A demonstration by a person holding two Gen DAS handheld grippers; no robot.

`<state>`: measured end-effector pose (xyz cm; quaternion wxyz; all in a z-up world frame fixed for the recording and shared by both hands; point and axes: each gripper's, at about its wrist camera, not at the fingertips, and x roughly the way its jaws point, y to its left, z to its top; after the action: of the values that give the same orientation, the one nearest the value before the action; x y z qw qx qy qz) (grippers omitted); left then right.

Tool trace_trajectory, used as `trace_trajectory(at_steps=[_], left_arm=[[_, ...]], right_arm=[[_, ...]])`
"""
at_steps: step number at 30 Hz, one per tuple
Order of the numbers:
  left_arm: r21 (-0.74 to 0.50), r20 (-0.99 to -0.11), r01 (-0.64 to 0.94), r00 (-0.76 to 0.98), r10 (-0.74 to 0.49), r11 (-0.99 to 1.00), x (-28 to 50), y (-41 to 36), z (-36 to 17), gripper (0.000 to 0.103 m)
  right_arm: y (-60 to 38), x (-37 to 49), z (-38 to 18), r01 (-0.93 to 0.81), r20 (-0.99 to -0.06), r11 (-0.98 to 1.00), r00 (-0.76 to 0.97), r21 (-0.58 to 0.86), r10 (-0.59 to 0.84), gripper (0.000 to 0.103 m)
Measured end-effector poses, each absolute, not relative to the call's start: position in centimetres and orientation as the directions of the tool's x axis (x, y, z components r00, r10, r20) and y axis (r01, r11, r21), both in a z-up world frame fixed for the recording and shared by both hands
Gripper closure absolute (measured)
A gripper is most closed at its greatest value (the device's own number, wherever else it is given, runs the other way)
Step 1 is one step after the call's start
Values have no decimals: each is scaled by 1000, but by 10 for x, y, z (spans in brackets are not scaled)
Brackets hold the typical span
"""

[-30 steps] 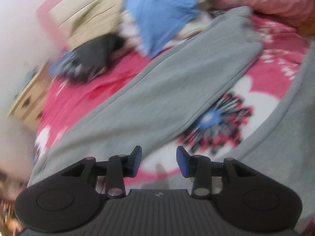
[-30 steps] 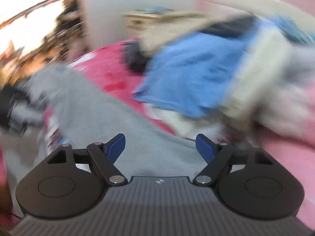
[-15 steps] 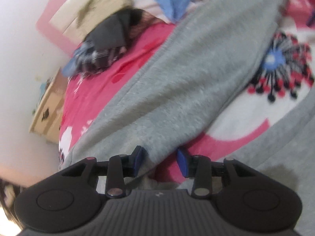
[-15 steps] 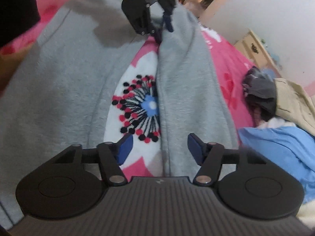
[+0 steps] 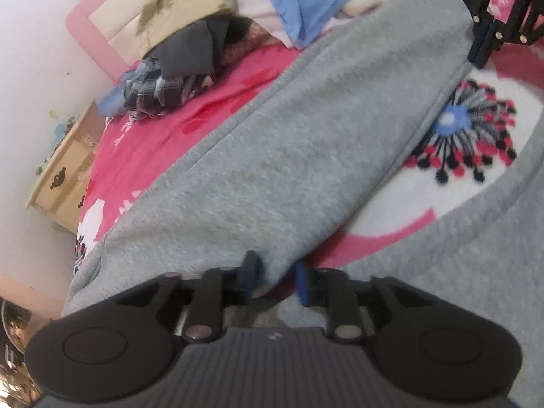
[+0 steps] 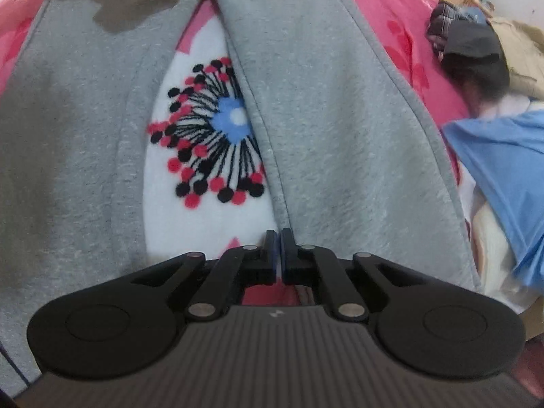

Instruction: Fold clothes

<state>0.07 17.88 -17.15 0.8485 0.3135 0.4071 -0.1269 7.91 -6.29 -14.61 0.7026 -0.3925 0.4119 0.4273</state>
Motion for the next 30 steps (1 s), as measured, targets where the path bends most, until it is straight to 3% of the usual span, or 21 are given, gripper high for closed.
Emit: trace_trajectory(at_steps=[2, 3, 5, 7, 10, 16, 19, 25, 30], left_arm=[[395, -761, 462, 648, 2, 794, -8, 181, -163, 51], [377, -754, 455, 657, -18, 806, -13, 182, -157, 50], [333, -748, 410, 663, -27, 849, -24, 193, -148, 46], [281, -745, 349, 666, -26, 894, -35, 207, -140, 46], [273, -757, 263, 653, 38, 925, -50, 230, -143, 47], [281, -764, 119, 628, 147, 952, -62, 270, -152, 48], [287, -766, 87, 619, 174, 954, -63, 282, -155, 48], [269, -767, 19, 609, 202, 963, -57, 323, -139, 48], [221, -792, -234, 524, 314, 947, -36, 412, -132, 44]], right_arm=[[-62, 86, -127, -921, -904, 344, 296, -183, 309, 97], [-61, 89, -118, -920, -894, 346, 304, -186, 328, 95], [-57, 100, -98, -913, -862, 364, 329, -186, 385, 77], [-44, 119, -84, -899, -820, 407, 353, -164, 450, 67], [-19, 153, -73, -874, -755, 476, 376, -97, 538, 53], [70, 239, -103, -798, -734, 591, 332, 116, 592, 46], [103, 263, -129, -778, -755, 609, 305, 155, 581, 41], [135, 281, -168, -754, -795, 616, 219, 230, 565, 41], [126, 271, -168, -754, -783, 608, 213, 249, 585, 41]])
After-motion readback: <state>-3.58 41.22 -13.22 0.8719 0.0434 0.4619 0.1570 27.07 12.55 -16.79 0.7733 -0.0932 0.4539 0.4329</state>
